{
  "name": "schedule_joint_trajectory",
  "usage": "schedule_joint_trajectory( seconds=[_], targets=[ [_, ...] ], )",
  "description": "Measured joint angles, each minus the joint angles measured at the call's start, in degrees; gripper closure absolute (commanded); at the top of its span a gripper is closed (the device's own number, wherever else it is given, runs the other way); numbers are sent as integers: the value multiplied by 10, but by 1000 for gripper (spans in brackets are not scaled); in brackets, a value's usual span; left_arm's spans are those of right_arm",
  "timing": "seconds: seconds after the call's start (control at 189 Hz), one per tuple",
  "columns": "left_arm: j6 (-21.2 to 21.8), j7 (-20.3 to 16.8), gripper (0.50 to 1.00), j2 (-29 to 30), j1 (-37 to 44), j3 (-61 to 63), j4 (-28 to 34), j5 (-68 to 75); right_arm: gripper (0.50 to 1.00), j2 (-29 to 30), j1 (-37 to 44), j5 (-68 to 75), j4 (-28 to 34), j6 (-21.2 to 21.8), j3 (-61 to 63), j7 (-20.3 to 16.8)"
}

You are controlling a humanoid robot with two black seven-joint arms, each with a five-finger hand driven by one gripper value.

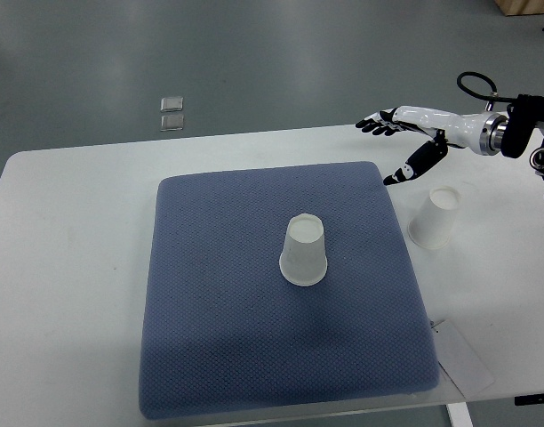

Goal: Stack paper cups
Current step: 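Move the right hand down toward the white cup beside the pad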

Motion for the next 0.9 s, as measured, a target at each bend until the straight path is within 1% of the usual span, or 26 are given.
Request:
schedule_joint_trajectory(
  seconds=[0.169,0.275,0.402,0.608,0.898],
  targets=[
    [0,0,500,0,0,0,0,0,585,-30,20,-76,19,37,-33,0],
    [0,0,500,0,0,0,0,0,585,-35,25,-110,18,44,-55,0],
    [0,0,500,0,0,0,0,0,585,-31,21,-142,8,38,-69,0],
    [0,0,500,0,0,0,0,0,585,-29,18,-188,-9,10,-95,0],
    [0,0,500,0,0,0,0,0,585,-33,18,-215,-15,7,-115,0]
  ],
)
